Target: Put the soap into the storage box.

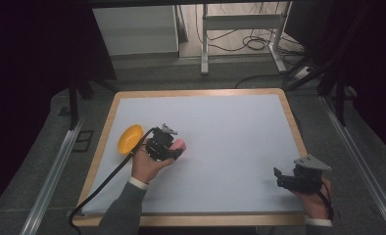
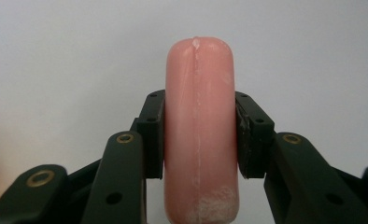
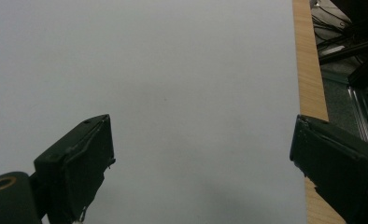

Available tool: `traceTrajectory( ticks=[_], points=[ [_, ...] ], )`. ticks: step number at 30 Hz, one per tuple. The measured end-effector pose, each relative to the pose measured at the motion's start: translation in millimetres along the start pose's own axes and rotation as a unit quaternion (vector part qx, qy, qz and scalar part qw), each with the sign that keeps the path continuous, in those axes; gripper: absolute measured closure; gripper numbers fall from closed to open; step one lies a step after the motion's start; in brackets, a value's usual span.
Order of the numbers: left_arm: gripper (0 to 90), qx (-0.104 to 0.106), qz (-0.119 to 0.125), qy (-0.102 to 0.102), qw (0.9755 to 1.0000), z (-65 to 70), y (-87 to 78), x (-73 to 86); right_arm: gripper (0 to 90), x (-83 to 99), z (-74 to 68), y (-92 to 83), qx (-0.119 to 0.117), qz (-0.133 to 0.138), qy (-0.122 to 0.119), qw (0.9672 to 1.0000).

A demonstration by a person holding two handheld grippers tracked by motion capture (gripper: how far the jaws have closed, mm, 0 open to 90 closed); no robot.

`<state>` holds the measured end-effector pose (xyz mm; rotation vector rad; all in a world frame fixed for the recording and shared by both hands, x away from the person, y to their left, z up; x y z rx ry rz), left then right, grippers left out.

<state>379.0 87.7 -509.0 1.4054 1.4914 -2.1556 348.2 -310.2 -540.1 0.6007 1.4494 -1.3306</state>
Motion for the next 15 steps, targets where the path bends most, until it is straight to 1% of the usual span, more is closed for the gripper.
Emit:
traceTrajectory(
  ticks=[4,10,13,15],
  points=[
    [60.2,-0.002,0.006,-0.003,1.0,-1.1,-2.4,-2.1,6.0,0.0,0.4,-0.2,0.001,0.0,0.0,1.0],
    [60.2,-0.008,0.007,0.002,0.9999,-5.6,-8.4,-3.8,6.0,-0.1,1.4,-0.5,0.002,0.001,0.001,1.0],
    [60.2,-0.006,0.012,-0.003,0.9999,-6.2,-11.2,-5.5,6.0,0.6,1.1,0.1,0.0,0.0,0.001,1.0],
    [60.2,-0.009,0.014,-0.004,0.9999,-7.2,-12.4,-6.1,6.0,0.4,0.9,0.0,0.0,0.0,0.001,1.0]
  ],
)
Point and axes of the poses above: each handheld gripper's, and its own axes: y roughly forward along the jaws, x roughly out of its underside, z roughly to its right, the point moved 7 cm from there along y, roughly forward along the jaws, and after that the axes turned 12 degrees about z, right-handed, at the moved point
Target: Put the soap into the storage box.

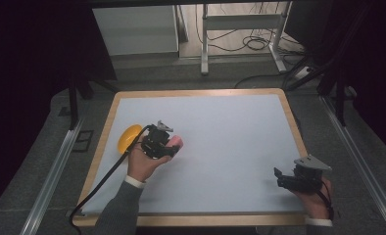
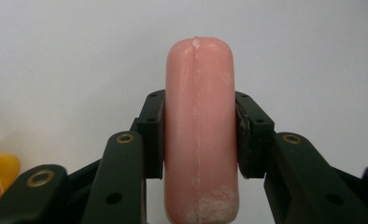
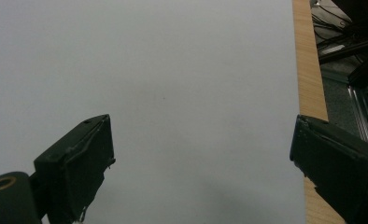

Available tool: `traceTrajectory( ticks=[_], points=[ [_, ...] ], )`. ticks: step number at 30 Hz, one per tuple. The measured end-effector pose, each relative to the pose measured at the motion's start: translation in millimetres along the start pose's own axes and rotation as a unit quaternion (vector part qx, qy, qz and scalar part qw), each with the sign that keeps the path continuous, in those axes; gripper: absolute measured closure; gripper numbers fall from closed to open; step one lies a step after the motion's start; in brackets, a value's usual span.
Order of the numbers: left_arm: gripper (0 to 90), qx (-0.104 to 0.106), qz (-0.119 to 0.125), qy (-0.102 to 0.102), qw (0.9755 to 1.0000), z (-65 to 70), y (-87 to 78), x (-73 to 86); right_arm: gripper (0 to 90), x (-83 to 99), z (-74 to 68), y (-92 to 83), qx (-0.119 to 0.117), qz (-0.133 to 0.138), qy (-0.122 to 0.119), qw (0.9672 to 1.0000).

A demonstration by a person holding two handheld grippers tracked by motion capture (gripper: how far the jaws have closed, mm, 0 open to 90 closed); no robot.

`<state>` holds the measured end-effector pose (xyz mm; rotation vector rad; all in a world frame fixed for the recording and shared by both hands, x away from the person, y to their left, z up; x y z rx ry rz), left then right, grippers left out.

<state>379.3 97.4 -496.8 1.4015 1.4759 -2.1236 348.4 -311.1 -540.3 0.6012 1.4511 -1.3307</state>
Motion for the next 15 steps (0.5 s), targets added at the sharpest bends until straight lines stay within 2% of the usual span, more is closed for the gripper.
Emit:
traceTrajectory(
  ticks=[4,15],
  points=[
    [60.3,-0.004,0.0,0.003,1.0,-3.1,-2.1,-0.9,6.0,-0.4,1.2,-0.9,0.003,0.0,0.002,1.0],
    [60.2,-0.02,0.011,-0.005,0.9997,-14.7,-14.4,-4.7,6.0,-1.1,1.1,-1.3,0.003,0.002,0.002,1.0]
  ],
)
Point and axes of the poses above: each handheld gripper's, and its own axes: y roughly forward along the jaws, x roughly out of its underside, z roughly to its right, the point moved 7 cm from there along y, roughly forward along the jaws, and after that the axes turned 12 degrees about z, right-handed, at the moved point
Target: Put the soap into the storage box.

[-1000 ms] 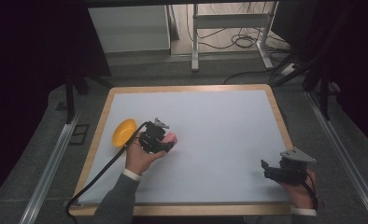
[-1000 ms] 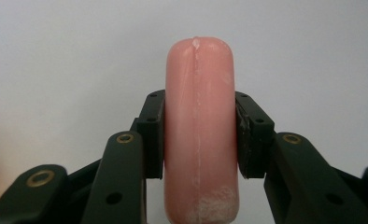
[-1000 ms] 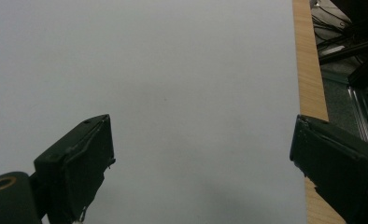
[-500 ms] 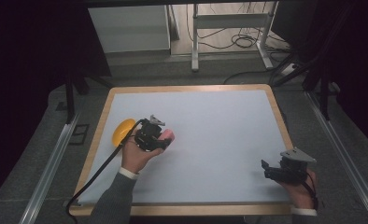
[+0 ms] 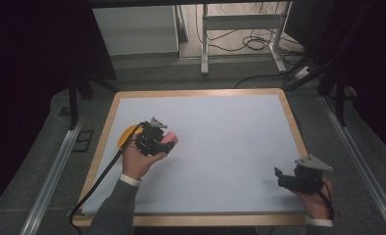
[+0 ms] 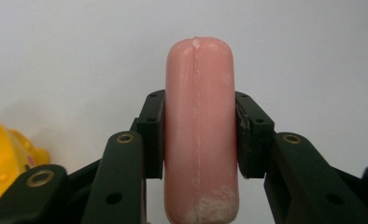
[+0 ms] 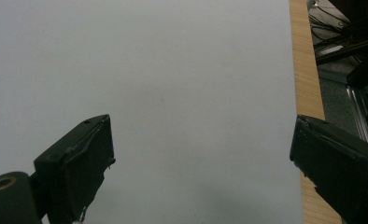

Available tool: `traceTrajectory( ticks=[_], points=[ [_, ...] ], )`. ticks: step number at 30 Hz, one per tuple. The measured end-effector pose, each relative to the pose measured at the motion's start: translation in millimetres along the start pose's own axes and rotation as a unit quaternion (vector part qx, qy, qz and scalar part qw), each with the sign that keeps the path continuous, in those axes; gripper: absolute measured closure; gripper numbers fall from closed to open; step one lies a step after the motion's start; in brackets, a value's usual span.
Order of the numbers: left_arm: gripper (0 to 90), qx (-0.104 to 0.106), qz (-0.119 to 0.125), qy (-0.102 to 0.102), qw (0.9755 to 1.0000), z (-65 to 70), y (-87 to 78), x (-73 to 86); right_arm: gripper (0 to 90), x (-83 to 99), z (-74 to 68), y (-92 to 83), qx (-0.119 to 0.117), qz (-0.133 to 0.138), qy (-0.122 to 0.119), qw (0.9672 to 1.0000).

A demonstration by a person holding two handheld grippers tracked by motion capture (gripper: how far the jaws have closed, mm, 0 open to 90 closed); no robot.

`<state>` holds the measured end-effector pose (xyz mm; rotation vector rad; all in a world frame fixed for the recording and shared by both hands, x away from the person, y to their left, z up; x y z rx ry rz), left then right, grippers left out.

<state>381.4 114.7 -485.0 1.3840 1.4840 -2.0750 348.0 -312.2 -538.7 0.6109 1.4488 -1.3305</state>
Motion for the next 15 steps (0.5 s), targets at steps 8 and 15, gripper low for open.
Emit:
traceTrajectory(
  ticks=[8,15],
  points=[
    [60.2,-0.014,0.001,-0.006,0.9999,-14.0,-8.7,2.3,6.0,-0.9,0.0,-0.5,0.0,0.002,0.0,1.0],
    [60.2,-0.026,0.003,-0.012,0.9996,-26.4,-16.9,3.9,6.0,-1.2,-0.5,-0.7,0.0,0.002,0.0,1.0]
  ],
)
Point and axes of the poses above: each handheld gripper's, and its own axes: y roughly forward along the jaws, x roughly out of its underside, z roughly to its right, the point moved 7 cm from there along y, roughly forward along the jaws, and after that the axes turned 12 degrees about z, right-handed, at the moved point
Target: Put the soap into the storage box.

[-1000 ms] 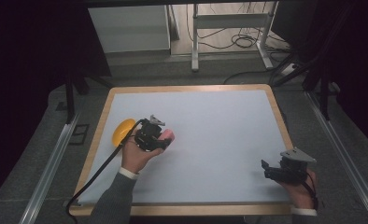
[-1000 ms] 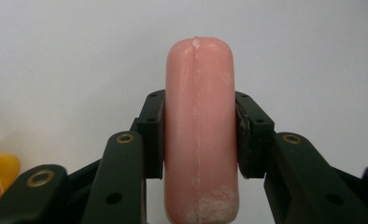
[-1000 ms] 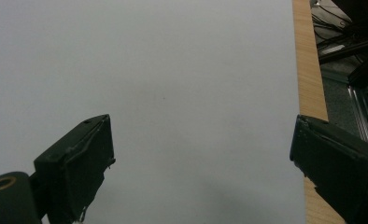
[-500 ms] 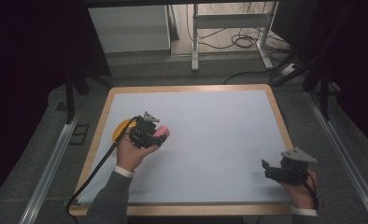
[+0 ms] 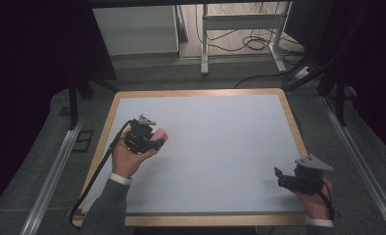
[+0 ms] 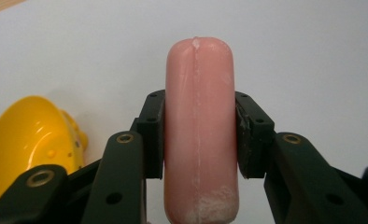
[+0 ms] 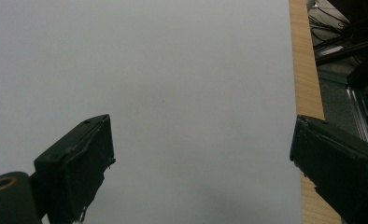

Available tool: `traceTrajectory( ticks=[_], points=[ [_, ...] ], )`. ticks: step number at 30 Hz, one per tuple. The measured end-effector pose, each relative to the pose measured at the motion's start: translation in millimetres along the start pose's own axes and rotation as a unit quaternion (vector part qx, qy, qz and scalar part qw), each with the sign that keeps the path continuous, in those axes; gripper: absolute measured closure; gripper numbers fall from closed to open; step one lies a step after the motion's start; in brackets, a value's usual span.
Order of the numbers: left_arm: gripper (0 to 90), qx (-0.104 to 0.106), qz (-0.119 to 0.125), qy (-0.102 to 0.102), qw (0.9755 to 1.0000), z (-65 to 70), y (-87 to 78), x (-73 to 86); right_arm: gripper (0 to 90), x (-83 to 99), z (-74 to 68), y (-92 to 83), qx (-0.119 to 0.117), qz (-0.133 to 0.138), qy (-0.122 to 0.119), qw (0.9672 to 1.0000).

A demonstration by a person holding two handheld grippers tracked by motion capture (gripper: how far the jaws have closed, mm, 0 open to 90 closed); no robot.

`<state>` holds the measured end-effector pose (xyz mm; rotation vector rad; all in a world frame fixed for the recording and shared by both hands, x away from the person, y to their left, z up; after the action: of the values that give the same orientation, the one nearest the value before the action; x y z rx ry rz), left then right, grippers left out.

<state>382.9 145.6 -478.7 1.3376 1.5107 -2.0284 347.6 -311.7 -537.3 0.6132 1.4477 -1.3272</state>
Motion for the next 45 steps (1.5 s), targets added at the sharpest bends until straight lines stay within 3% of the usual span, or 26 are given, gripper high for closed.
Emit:
traceTrajectory(
  ticks=[45],
  points=[
    [60.2,-0.051,0.006,-0.035,0.9981,-59.4,-5.5,-0.3,6.0,2.0,-0.1,1.3,0.006,-0.006,-0.004,1.0]
  ],
)
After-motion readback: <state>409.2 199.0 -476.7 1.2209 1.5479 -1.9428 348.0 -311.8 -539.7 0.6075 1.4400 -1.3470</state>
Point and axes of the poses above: each handheld gripper's, and its own axes: y roughly forward along the jaws, x roughly out of its underside, z roughly to its right, the point moved 7 cm from there along y, roughly forward along the jaws, and after that the axes turned 12 degrees about z, right-handed, at the moved point
